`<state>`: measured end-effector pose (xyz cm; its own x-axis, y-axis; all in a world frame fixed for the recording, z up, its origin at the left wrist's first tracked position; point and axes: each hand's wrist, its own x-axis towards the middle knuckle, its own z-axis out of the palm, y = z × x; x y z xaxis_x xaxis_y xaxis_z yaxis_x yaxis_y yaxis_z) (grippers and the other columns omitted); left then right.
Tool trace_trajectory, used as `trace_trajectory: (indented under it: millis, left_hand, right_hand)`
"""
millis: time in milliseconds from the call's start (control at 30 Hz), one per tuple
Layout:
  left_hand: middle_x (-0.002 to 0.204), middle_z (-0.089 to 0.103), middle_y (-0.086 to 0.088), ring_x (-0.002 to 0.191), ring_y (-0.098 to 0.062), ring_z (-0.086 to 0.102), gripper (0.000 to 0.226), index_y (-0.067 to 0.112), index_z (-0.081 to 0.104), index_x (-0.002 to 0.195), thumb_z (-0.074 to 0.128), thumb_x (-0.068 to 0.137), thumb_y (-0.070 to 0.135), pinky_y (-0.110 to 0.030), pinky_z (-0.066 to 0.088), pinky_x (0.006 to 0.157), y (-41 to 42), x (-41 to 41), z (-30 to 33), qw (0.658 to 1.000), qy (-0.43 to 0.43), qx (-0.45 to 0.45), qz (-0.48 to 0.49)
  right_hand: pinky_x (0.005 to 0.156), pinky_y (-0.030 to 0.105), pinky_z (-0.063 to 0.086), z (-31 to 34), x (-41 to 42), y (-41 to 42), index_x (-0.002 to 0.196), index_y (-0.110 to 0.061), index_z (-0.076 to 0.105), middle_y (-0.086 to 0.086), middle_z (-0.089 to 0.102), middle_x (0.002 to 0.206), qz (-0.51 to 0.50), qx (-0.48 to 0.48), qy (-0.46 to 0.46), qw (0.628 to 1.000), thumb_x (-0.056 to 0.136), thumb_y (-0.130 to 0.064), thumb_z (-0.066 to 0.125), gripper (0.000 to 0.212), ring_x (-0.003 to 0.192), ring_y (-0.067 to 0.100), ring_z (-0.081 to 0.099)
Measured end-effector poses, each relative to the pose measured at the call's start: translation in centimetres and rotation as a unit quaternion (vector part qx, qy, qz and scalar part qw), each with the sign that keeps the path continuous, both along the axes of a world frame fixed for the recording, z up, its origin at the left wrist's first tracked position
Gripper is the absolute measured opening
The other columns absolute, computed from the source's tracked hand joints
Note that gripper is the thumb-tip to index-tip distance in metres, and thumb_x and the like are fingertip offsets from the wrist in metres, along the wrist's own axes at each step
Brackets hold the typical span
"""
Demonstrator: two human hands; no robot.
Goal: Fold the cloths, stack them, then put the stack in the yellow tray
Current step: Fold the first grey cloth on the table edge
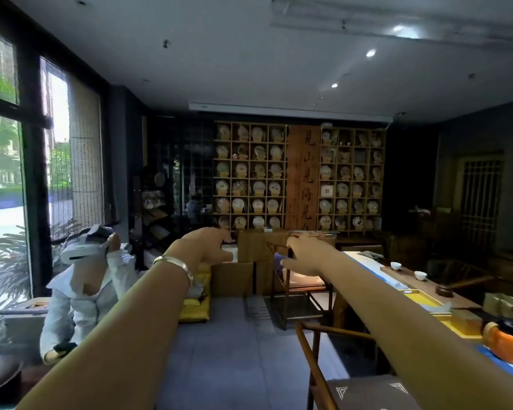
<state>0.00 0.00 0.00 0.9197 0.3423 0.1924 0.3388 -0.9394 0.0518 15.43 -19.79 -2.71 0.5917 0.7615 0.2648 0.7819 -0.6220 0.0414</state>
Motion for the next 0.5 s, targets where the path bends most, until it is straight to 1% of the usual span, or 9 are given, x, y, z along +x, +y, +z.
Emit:
trace_trajectory:
  millis: [133, 267, 333, 400, 500]
  left_hand:
    - [0.143, 0.048, -0.004, 0.130, -0.025, 0.047, 0.057, 0.022, 0.042, 0.140, 0.056, 0.090, 0.045, -0.040, 0.044, 0.102, 3.3, 4.3, -0.5, 1.000, 0.008, 0.003, 0.012]
    - [0.142, 0.049, -0.003, 0.128, -0.025, 0.048, 0.056, 0.024, 0.045, 0.138, 0.055, 0.088, 0.048, -0.041, 0.044, 0.102, 7.4, 11.2, -1.7, 1.000, 0.016, 0.008, 0.004]
    - [0.139, 0.051, -0.003, 0.126, -0.025, 0.049, 0.054, 0.025, 0.047, 0.134, 0.056, 0.086, 0.048, -0.042, 0.045, 0.101, 9.4, 15.1, -2.2, 1.000, 0.020, 0.008, -0.002]
    - [0.139, 0.052, -0.001, 0.125, -0.024, 0.050, 0.052, 0.024, 0.049, 0.134, 0.056, 0.086, 0.046, -0.039, 0.045, 0.099, 11.4, 18.9, -2.3, 0.999, 0.035, 0.010, -0.002]
    - [0.140, 0.050, -0.001, 0.126, -0.024, 0.049, 0.054, 0.023, 0.048, 0.135, 0.054, 0.088, 0.048, -0.036, 0.043, 0.095, 14.2, 24.3, -1.3, 0.999, 0.044, 0.004, -0.003]
  right_hand:
    - [0.092, 0.042, 0.049, -0.7, 4.3, 2.7, 0.134, -0.018, 0.042, 0.009, 0.053, 0.131, -0.014, 0.008, 0.013, 1.000, 0.086, -0.057, 0.047, 0.062, 0.115, 0.027, 0.054]
    - [0.088, 0.041, 0.051, -1.7, 10.7, 6.6, 0.127, -0.021, 0.048, 0.006, 0.059, 0.123, -0.010, 0.027, 0.028, 0.999, 0.085, -0.057, 0.049, 0.055, 0.106, 0.023, 0.058]
    - [0.090, 0.041, 0.050, -1.8, 14.5, 8.7, 0.128, -0.021, 0.049, 0.007, 0.059, 0.124, -0.009, 0.042, 0.040, 0.998, 0.086, -0.055, 0.049, 0.054, 0.108, 0.023, 0.058]
    - [0.095, 0.041, 0.049, -1.6, 17.8, 10.9, 0.132, -0.019, 0.047, 0.009, 0.056, 0.131, -0.003, 0.040, 0.052, 0.998, 0.088, -0.052, 0.049, 0.055, 0.116, 0.025, 0.055]
    - [0.100, 0.042, 0.046, -0.9, 22.9, 14.2, 0.138, -0.018, 0.041, 0.009, 0.051, 0.138, 0.001, 0.036, 0.042, 0.998, 0.089, -0.050, 0.049, 0.058, 0.124, 0.026, 0.050]
